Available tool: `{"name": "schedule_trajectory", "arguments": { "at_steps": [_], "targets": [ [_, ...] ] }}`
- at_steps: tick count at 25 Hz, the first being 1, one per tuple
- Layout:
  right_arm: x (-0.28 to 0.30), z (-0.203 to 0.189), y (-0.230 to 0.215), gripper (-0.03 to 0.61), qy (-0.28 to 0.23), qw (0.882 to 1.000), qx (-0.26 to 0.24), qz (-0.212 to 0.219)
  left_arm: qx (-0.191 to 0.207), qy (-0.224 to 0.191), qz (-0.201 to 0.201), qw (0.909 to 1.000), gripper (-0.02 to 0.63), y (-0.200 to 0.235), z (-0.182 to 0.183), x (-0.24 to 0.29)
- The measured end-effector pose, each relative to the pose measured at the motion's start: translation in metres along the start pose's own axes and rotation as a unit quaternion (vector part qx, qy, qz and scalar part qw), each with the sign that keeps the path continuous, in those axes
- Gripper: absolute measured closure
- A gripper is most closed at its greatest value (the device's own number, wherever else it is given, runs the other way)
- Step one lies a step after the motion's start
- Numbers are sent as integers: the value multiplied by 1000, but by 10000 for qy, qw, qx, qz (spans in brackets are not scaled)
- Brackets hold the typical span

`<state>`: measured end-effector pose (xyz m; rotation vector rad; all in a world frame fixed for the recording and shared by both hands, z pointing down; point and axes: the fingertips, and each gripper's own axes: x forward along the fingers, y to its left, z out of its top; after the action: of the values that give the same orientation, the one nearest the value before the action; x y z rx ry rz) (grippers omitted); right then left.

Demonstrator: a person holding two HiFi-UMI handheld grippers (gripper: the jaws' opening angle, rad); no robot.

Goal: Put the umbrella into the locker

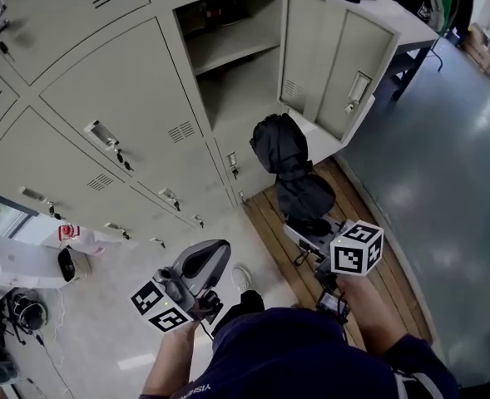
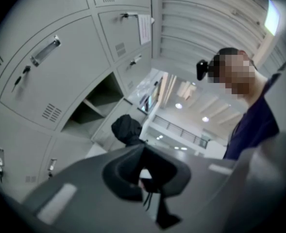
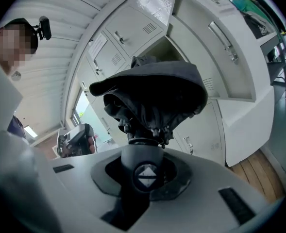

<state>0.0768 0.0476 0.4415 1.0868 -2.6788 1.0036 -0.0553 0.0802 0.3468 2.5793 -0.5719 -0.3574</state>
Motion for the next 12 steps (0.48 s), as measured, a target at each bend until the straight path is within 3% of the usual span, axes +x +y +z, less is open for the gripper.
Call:
{"name": "schedule_trajectory", "arguments": {
  "at_steps": [6, 12],
  "targets": [
    [62, 29, -30, 502, 102, 9989, -28, -459, 57, 198, -137, 9997, 612, 73, 38, -3],
    [102, 48, -66, 502, 421, 9921, -353, -1127, 163, 462, -435, 9979, 612, 119, 60, 3]
  ]
}}
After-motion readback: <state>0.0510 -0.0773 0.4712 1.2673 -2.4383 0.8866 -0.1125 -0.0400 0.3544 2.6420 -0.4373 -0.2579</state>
